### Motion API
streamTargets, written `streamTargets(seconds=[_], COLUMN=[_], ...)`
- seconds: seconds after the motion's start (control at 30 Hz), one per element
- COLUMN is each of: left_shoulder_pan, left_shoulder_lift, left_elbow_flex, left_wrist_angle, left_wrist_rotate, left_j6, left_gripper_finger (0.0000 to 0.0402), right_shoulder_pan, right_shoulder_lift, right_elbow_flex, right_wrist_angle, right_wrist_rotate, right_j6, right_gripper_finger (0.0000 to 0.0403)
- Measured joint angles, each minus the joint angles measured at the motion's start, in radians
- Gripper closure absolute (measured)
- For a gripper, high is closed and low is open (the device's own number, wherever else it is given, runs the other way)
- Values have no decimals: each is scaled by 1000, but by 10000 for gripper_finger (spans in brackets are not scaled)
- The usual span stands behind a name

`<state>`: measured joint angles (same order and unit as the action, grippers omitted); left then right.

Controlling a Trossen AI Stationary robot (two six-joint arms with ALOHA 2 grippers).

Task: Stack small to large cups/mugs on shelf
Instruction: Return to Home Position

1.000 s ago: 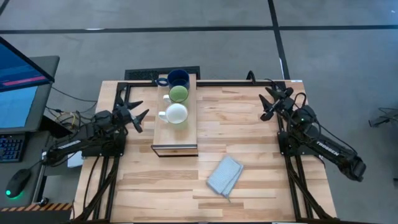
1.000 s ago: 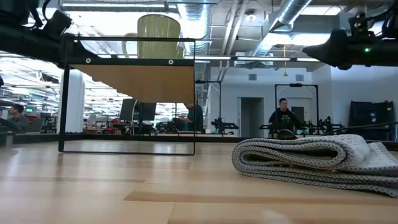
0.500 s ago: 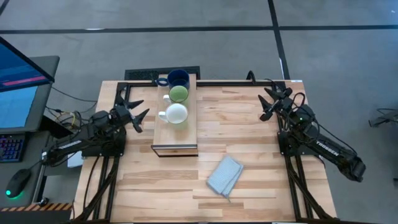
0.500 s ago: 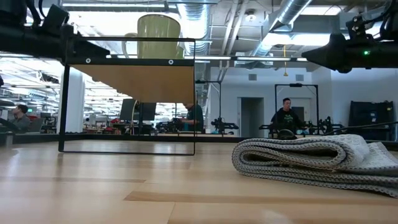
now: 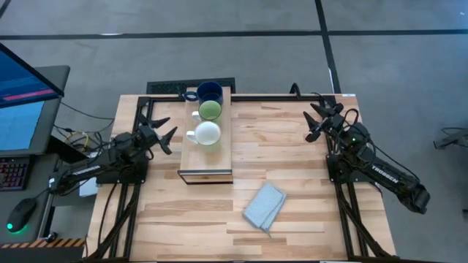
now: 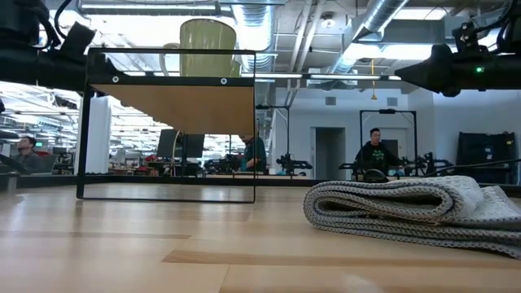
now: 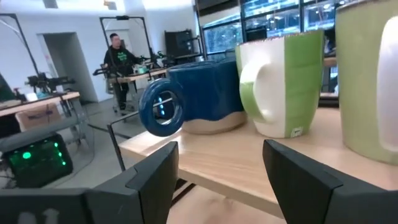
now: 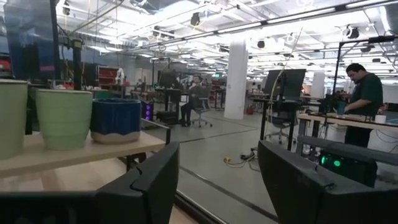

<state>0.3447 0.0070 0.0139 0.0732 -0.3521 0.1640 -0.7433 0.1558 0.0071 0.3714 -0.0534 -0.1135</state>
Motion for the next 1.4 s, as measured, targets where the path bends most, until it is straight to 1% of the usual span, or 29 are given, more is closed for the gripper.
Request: streamTargets(seconds=[0.13,0.33,0.47,0.53,0.83,1.0,1.17,1.27,1.4], left_shoulder_pan=[0,0,0,0,0,0,0,0,0], left_shoulder_lift=[0,0,0,0,0,0,0,0,0], left_elbow_flex=[0,0,0,0,0,0,0,0,0], left_wrist_angle=[-3,-6,-8,-9,-10,-11,-11,-11,-11], left_wrist_rotate=[3,2,2,2,3,3,4,5,6], left_j6=[21,57,48,44,42,35,34,34,33], left_gripper_finger=[175,175,175,175,175,175,175,175,175], right_shoulder_pan=[0,0,0,0,43,59,59,61,61], right_shoulder_lift=[0,0,0,0,-23,-80,-157,-153,-154], right_elbow_flex=[0,0,0,0,0,-1,-1,3,9], right_wrist_angle=[3,2,-42,-81,-13,-45,-121,-176,-199], right_wrist_rotate=[10,35,157,185,186,186,186,186,186], right_j6=[-46,-66,-63,-73,-104,-104,-99,-97,-99], right_gripper_finger=[163,163,163,163,163,163,163,163,163])
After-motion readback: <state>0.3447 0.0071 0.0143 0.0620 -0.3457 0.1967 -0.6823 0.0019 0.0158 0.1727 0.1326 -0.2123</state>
